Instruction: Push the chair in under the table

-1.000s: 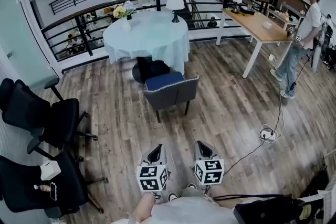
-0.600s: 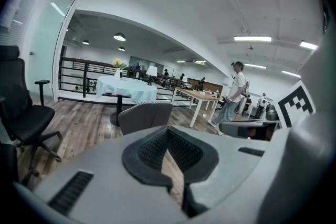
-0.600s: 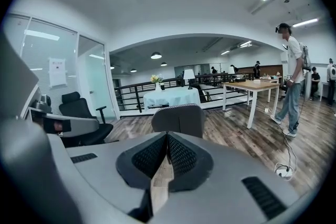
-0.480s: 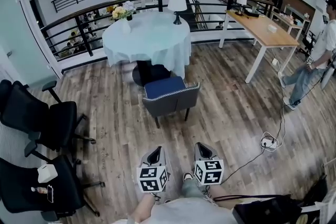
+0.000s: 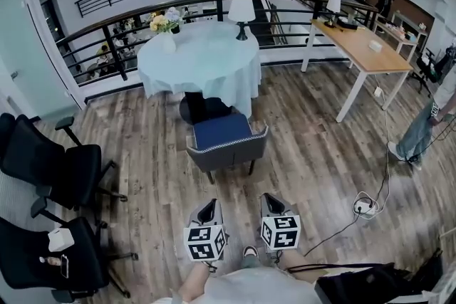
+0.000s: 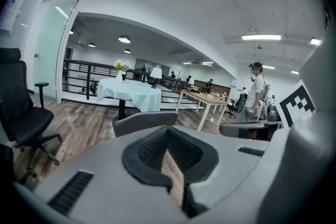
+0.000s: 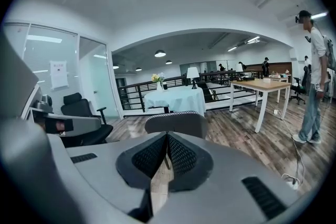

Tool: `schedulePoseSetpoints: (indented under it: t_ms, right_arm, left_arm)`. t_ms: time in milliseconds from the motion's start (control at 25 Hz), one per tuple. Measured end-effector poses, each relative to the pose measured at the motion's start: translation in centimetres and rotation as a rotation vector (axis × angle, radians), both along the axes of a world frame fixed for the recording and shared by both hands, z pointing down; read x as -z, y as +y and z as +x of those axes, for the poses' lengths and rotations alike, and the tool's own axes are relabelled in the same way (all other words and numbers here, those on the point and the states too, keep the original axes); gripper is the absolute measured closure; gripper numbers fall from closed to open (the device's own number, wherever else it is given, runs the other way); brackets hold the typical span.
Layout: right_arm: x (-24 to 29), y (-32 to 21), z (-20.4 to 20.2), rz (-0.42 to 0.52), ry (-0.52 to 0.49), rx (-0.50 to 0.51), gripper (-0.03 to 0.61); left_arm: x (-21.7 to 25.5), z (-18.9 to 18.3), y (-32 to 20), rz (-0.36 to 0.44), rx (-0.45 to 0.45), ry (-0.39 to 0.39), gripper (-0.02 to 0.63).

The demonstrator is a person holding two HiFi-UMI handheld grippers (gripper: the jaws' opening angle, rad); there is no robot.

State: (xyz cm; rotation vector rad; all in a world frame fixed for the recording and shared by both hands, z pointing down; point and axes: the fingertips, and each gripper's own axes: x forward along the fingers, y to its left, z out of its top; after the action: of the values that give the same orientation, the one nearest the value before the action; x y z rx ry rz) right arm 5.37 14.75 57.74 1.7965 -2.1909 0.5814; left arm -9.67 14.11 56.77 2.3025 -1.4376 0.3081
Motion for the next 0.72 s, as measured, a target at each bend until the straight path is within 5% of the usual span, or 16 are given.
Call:
schedulePoseSetpoints:
  t_ms: [720]
  right_arm:
    - [-0.8,-7.2,3.2,-0.036,-0.004,0.121,0.56]
  left_arm:
    - [-0.2,3.6,-6.1,-0.005,0.092,-0.031,0.609]
